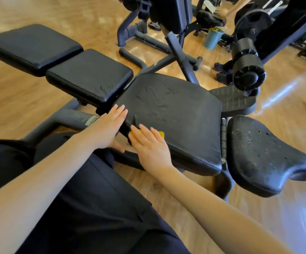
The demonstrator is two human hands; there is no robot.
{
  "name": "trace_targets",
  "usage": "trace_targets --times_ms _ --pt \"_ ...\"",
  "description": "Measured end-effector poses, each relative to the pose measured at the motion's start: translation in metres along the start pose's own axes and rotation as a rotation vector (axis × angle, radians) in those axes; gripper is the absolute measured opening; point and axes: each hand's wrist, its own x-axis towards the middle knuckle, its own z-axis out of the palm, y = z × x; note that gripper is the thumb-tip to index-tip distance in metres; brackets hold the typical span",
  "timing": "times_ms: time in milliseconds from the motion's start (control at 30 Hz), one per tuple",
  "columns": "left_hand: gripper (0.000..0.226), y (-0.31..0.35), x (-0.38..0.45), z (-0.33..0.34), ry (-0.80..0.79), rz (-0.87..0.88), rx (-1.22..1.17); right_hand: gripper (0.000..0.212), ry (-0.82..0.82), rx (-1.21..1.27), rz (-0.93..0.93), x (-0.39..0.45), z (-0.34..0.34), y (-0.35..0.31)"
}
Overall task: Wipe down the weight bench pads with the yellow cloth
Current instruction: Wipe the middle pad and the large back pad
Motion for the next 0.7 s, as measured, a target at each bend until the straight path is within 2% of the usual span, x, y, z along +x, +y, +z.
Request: trace_targets --times_ms 133,233,367,467,700 --pt "0.124 -0.006 -0.001 0.0 0.025 0.032 0.034 0.05 0.008 -0.058 -0.083 -0.017 0.002 0.016" --pt "0.122 -0.01 -0.001 0.003 0.037 0.046 0.036 0.064 0.05 -0.084 -0.019 -0.063 -0.001 0.04" --pt "0.118 -0.009 -0.005 0.003 0.049 0.052 0.035 0.044 0.163 0.0 0.134 -0.113 -0.008 0.067" --pt "0.117 0.0 -0.006 0.002 0.058 0.035 0.044 0.042 0.209 0.038 0.205 -0.113 -0.01 0.06" --pt "0.118 0.019 0.001 0.004 0.016 0.002 0.124 0.064 0.018 -0.03 0.023 -0.035 -0.008 0.025"
